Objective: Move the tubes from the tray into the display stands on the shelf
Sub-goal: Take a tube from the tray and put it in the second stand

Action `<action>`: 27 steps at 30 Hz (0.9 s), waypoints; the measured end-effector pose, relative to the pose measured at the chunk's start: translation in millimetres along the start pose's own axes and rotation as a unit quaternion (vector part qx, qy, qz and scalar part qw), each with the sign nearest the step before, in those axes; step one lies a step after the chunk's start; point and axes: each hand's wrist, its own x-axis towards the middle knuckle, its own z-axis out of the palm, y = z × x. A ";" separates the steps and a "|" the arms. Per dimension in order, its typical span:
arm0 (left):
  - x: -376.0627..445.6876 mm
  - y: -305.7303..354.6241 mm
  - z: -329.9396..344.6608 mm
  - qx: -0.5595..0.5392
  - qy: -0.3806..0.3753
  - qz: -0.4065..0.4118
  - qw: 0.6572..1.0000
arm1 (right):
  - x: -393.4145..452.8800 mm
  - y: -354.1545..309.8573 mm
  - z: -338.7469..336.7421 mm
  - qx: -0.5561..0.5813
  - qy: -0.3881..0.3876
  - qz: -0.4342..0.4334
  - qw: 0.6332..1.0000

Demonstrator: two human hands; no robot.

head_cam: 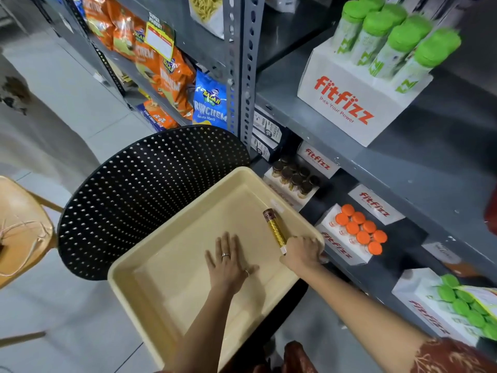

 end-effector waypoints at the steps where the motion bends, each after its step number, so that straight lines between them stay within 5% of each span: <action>1: 0.1 -0.4 0.4 0.000 -0.001 -0.001 1.000 | -0.3 0.5 -1.8 0.017 0.004 0.007 1.000; 12: -13.7 23.8 -30.9 0.044 -0.014 0.017 0.999 | -17.2 28.3 -79.6 0.208 0.039 -0.005 0.977; 20: -39.0 103.9 -79.1 0.040 0.098 0.124 0.987 | -92.6 117.1 -190.2 0.243 0.064 -0.001 0.968; 27: -74.5 208.3 -95.3 0.042 0.209 0.289 0.933 | -180.4 220.3 -245.4 0.254 0.146 0.073 0.953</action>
